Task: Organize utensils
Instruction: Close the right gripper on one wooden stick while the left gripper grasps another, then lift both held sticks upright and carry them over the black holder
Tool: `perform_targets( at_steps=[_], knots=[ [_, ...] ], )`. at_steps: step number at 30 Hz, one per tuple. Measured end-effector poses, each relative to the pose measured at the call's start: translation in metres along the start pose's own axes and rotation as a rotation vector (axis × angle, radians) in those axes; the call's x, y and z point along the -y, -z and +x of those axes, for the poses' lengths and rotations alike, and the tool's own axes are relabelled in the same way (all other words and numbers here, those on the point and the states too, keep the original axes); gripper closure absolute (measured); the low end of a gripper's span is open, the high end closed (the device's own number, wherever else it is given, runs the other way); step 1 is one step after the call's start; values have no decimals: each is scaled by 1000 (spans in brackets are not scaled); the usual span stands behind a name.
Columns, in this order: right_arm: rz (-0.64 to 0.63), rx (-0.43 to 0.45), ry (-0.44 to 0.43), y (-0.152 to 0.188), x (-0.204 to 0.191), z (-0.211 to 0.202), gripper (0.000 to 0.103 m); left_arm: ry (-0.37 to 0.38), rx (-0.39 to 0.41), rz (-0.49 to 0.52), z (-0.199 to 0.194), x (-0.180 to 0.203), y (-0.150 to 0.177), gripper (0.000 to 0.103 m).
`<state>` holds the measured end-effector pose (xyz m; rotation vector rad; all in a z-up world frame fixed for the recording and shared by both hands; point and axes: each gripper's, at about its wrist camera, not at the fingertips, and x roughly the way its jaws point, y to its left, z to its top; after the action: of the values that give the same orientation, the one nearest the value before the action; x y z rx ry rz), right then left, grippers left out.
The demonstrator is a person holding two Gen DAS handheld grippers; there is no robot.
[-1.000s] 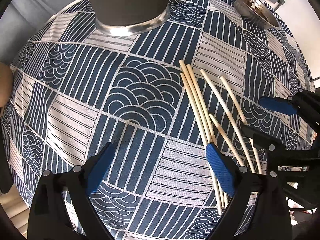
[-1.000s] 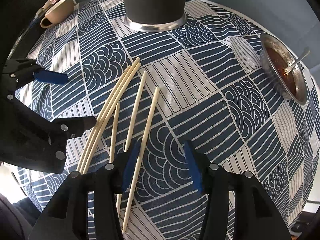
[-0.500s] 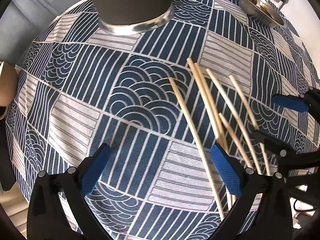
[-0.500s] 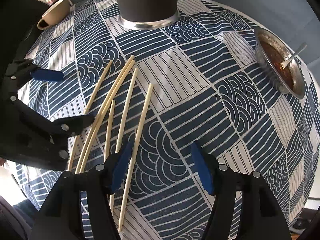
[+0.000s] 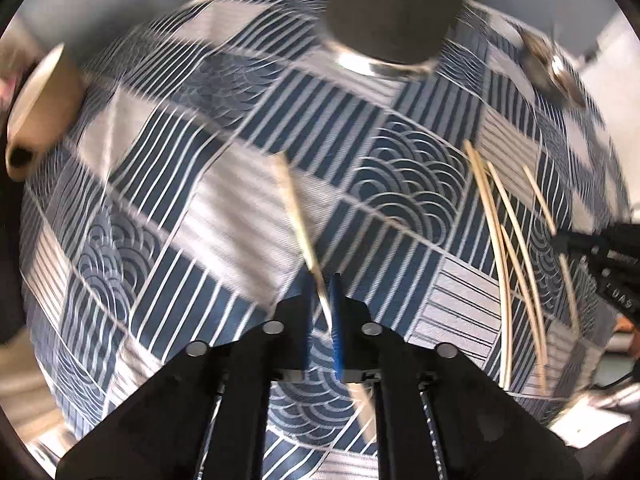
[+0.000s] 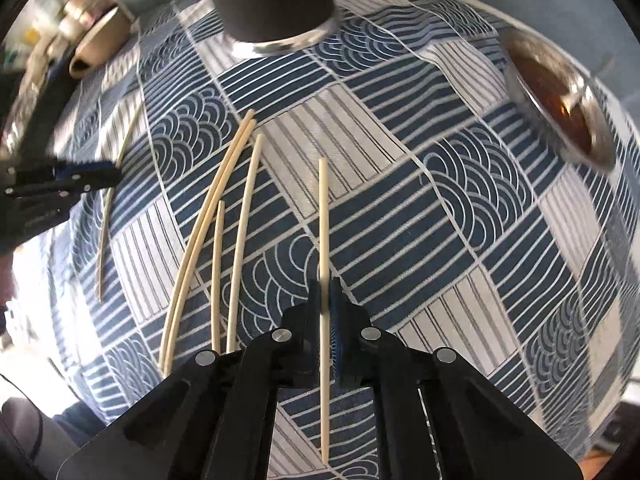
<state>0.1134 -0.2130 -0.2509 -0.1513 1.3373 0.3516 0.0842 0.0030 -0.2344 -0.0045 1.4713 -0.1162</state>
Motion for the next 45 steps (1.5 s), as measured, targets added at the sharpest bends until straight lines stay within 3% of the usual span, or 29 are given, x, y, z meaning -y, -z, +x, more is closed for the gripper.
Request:
perform_targets(
  at_steps=[3, 8, 17, 27, 37, 45],
  knots=[
    [70, -8, -102, 1, 15, -1, 99, 24, -25, -60, 2, -13, 5, 98],
    [83, 24, -142, 2, 22, -13, 98, -5, -37, -51, -16, -42, 9, 98],
    [138, 123, -194, -20, 23, -55, 98, 32, 62, -16, -87, -73, -14, 98],
    [69, 294, -165, -57, 11, -118, 98, 9, 194, -1, -140, -32, -62, 98],
    [5, 432, -172, -84, -2, -179, 98, -41, 283, 29, -179, -22, -86, 98],
    [-38, 515, -148, -103, -19, -206, 98, -18, 345, 32, -209, -17, -107, 98]
  ],
)
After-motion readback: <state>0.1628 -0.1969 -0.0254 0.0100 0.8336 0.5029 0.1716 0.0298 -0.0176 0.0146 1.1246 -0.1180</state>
